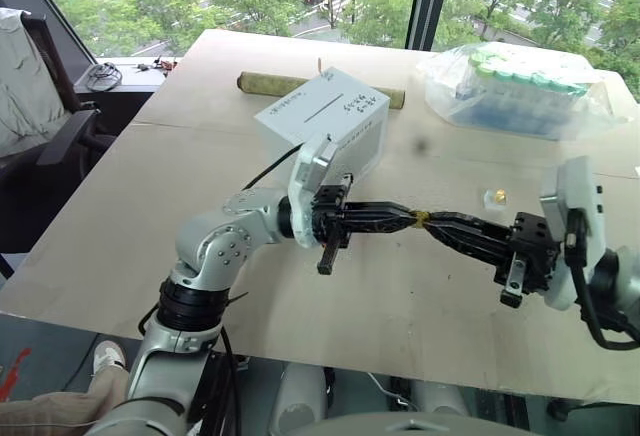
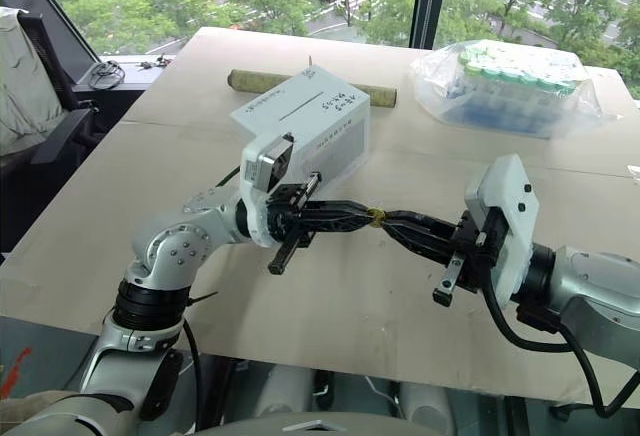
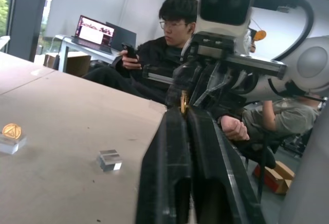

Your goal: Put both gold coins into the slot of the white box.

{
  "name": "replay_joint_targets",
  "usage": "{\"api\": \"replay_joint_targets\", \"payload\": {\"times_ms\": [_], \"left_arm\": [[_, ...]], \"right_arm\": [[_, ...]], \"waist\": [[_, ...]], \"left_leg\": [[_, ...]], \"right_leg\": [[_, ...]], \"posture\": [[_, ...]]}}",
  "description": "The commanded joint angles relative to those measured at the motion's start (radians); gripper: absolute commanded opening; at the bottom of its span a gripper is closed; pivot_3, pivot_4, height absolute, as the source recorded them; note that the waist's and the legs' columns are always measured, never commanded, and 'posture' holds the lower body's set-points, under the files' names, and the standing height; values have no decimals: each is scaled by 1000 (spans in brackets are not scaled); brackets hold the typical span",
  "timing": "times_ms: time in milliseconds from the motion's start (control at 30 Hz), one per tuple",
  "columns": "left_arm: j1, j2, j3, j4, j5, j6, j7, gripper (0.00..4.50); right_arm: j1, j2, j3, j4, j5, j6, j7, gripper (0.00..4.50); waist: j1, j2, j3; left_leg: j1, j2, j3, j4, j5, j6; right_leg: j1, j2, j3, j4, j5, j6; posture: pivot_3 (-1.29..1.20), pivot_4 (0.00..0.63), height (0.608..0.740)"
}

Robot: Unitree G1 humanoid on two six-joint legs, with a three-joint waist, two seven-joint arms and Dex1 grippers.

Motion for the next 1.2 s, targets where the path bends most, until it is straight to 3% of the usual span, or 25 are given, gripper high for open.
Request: {"api": "replay_joint_targets", "payload": {"times_ms": [33, 233, 333, 533, 600, 800, 967, 1067, 1200], "left_arm": [[-9, -6, -1, -23, -15, 1, -6, 71], [-9, -13, 1, -21, -16, 0, -3, 71], [-7, -21, 13, -17, -23, 3, 9, 0], [-3, -23, 42, -20, -44, 19, 31, 0], [-8, -14, 90, -24, -80, 42, 74, 0], [-62, 40, 243, -65, -145, 81, 271, 0], [-203, 115, 337, -62, -82, 79, 501, 0], [-325, 216, 292, -18, 96, 118, 670, 0], [-482, 270, 224, 88, 197, 280, 798, 0]], "right_arm": [[-3, -8, 0, -34, 25, -32, -6, 0], [2, 3, 8, -39, 20, -39, -3, 0], [11, 22, 5, -20, 8, -53, -4, 853], [38, 21, -26, -4, -9, -62, 24, 3775], [55, 4, -68, 22, -41, -51, 50, 4470], [65, -33, -152, 38, -161, -52, 171, 4470], [8, -37, -162, 67, -248, -73, 229, 4470], [-42, -36, -148, 92, -308, -83, 260, 4470], [-89, -32, -126, 118, -354, -85, 289, 4470]], "waist": [[0, 0, 0], [0, 0, 0], [0, 0, 0], [0, 0, 0], [0, 0, 0], [-1, 0, 0], [1, -2, 2], [1, -3, 2], [4, -5, 4]], "left_leg": [[0, 0, 0, 0, 0, 0], [0, 0, 0, 0, 0, 0], [0, 0, 0, 0, 0, 0], [0, 0, 0, 0, 0, 0], [0, 0, 0, 0, 0, 0], [0, 0, -1, 0, 0, 0], [-1, 0, -1, 0, 0, 0], [-1, -1, -1, 1, 0, 0], [0, -2, -2, -1, 0, 0]], "right_leg": [[0, 0, 0, 0, 0, 0], [0, 0, 0, 0, 0, 1], [0, 0, 0, 0, 0, 1], [0, 0, 0, 0, 0, 1], [0, 0, 0, 0, -1, 1], [0, 0, 0, 0, -1, 1], [0, 0, -1, 0, -1, 1], [0, 0, -1, 0, -1, 1], [0, 0, -1, 0, -1, 1]], "posture": [[0, 150, 740], [0, 150, 740], [0, 150, 740], [0, 150, 740], [0, 150, 740], [0, 150, 740], [0, 150, 740], [0, 150, 740], [0, 150, 740]]}}
